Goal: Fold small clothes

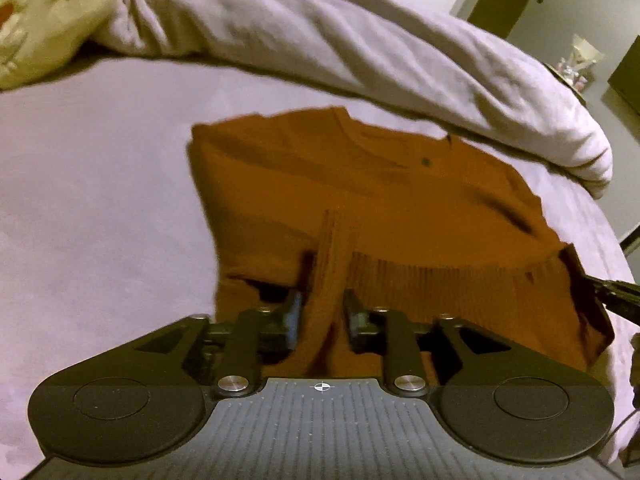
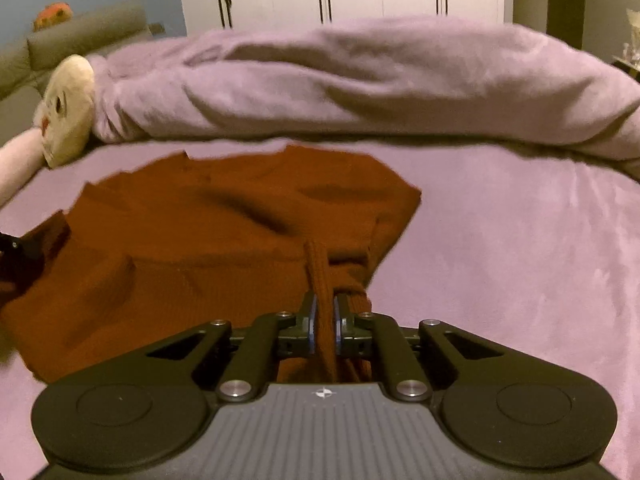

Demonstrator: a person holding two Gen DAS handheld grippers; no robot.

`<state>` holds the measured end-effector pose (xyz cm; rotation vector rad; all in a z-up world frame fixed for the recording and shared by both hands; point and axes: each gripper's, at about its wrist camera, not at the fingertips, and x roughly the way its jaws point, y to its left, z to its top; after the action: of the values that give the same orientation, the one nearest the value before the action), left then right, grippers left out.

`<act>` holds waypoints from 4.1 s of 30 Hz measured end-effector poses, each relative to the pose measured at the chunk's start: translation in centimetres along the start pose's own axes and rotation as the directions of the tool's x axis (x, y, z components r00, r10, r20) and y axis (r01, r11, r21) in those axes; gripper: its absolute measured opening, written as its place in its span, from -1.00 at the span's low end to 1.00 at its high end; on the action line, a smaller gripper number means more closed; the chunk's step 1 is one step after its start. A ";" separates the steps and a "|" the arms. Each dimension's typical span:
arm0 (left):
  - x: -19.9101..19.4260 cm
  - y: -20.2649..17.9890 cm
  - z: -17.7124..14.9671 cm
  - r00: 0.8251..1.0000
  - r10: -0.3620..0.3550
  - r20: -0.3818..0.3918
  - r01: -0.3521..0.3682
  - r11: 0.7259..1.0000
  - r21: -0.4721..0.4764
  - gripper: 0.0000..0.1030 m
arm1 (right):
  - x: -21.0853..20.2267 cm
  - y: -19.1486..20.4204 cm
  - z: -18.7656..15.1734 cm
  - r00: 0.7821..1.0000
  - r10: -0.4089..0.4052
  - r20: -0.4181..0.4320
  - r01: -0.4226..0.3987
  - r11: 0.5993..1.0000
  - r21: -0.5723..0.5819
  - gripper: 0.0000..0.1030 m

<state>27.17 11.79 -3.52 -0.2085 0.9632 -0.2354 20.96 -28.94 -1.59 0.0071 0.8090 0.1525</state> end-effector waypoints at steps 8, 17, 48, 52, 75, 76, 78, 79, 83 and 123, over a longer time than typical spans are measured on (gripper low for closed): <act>2.2 -0.9 0.1 0.999 0.034 -0.043 -0.032 0.998 0.046 -0.11 | 1.9 0.5 0.5 0.999 -0.027 -0.034 0.026 0.999 -0.037 -0.82; -1.1 -1.0 0.5 0.998 0.038 0.040 -0.040 0.998 0.055 -0.84 | -0.3 2.6 0.8 0.998 -0.056 0.032 0.060 0.989 -0.138 -0.90; 6.6 2.4 13.5 0.944 0.270 0.190 -0.275 0.961 0.001 -0.86 | 12.3 2.9 12.1 0.959 -0.254 0.129 0.279 0.929 -0.244 -0.92; 6.9 2.1 15.2 0.931 0.276 0.237 -0.290 0.957 0.023 -0.86 | 12.9 2.4 13.3 0.944 -0.290 0.154 0.318 0.925 -0.208 -0.92; -0.6 7.6 0.7 0.972 0.171 0.159 -0.126 0.957 -0.259 0.57 | 1.7 -2.8 0.7 0.992 -0.113 0.058 0.093 0.957 0.276 -0.13; -0.5 7.6 0.1 0.976 0.164 0.145 -0.118 0.951 -0.287 0.57 | 1.2 -3.0 -0.2 0.993 -0.098 0.058 0.075 0.946 0.317 -0.10; -0.3 7.6 -0.4 0.984 0.120 0.128 -0.073 0.944 -0.323 0.57 | 1.0 -3.4 -1.4 0.997 -0.060 0.044 0.037 0.911 0.410 -0.10; 0.0 7.4 -0.5 0.988 0.097 0.121 -0.052 0.943 -0.329 0.53 | 1.0 -3.6 -1.7 0.998 -0.048 0.040 0.025 0.895 0.445 -0.10; 0.6 6.5 -0.4 0.994 0.044 0.102 -0.007 0.942 -0.336 0.20 | 1.8 -5.0 -1.7 0.998 0.010 0.056 -0.041 0.810 0.585 -0.10; -2.2 9.4 -1.4 0.989 0.141 0.052 -0.108 0.905 -0.411 -0.09 | -0.9 -2.0 -1.9 0.940 -0.341 0.024 0.328 0.920 0.213 -0.43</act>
<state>25.78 21.33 -5.21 -0.5342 0.9341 0.0961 19.30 -31.14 -2.39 0.0686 0.7505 -0.2560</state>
